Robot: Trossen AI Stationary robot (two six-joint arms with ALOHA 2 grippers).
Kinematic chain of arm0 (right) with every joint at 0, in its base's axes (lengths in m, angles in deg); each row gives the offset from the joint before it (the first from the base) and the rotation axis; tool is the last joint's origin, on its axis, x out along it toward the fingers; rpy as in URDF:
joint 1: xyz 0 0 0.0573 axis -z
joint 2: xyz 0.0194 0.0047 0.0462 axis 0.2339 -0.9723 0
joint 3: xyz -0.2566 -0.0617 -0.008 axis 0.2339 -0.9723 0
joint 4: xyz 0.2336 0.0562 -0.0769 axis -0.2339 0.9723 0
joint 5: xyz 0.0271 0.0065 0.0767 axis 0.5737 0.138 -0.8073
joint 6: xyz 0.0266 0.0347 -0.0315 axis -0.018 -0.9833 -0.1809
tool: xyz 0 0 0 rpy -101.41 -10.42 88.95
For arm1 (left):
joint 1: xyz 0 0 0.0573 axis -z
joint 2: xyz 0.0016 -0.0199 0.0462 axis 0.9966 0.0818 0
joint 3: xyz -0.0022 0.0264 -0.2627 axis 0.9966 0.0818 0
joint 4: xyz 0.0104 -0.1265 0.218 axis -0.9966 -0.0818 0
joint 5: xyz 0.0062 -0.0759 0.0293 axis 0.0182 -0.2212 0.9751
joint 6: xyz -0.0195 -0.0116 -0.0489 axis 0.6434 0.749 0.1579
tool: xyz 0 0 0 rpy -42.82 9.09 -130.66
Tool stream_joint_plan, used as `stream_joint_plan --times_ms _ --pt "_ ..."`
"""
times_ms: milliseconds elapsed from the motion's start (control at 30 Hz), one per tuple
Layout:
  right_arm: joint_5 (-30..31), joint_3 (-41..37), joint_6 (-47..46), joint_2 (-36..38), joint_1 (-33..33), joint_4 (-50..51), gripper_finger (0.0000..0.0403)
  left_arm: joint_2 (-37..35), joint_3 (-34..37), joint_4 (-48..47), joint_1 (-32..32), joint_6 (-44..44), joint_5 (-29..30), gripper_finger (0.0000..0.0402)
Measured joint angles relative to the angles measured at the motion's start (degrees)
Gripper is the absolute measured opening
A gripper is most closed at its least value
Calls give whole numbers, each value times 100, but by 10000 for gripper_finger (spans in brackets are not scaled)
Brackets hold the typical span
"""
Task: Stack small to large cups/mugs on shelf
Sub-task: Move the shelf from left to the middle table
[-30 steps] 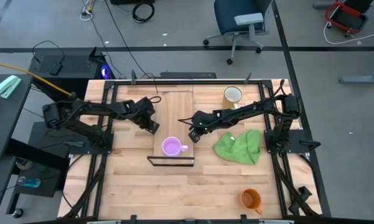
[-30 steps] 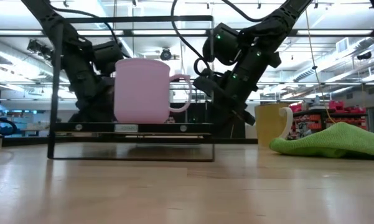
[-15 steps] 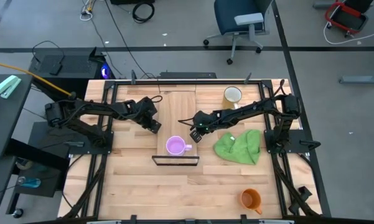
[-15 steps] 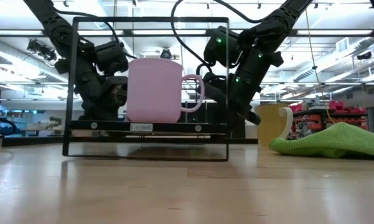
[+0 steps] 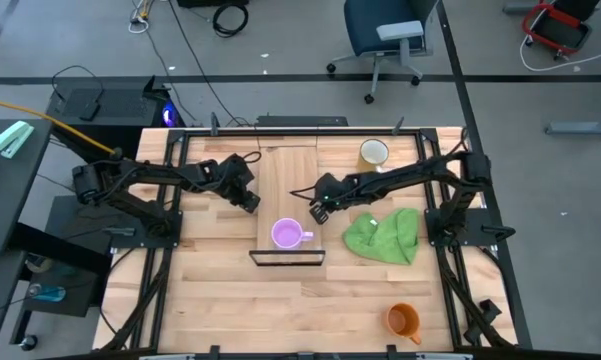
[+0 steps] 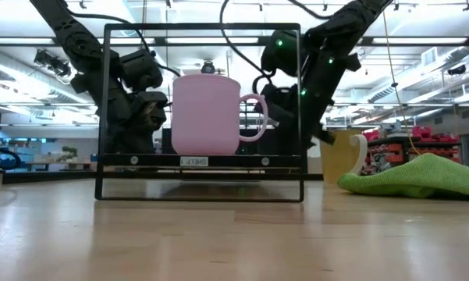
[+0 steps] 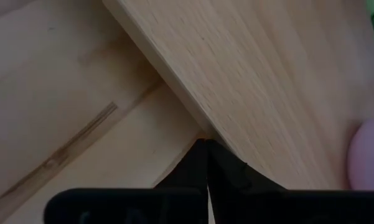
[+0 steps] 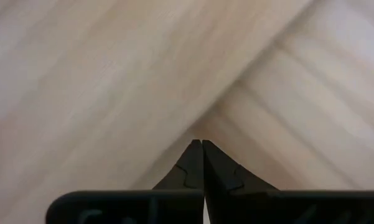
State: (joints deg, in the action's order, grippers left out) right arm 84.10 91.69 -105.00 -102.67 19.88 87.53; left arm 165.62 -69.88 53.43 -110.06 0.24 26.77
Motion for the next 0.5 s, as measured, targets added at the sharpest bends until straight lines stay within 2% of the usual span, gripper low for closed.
stream_joint_plan --times_ms 233,367,500 --pt "196 -2 -4 582 0 292 0 7 0 143 -19 28 -39 20" --pt "231 -2 -44 633 51 318 0 7 0 171 -19 33 -46 6" --pt "236 -4 -46 495 115 335 0 7 4 261 -19 89 -46 12"
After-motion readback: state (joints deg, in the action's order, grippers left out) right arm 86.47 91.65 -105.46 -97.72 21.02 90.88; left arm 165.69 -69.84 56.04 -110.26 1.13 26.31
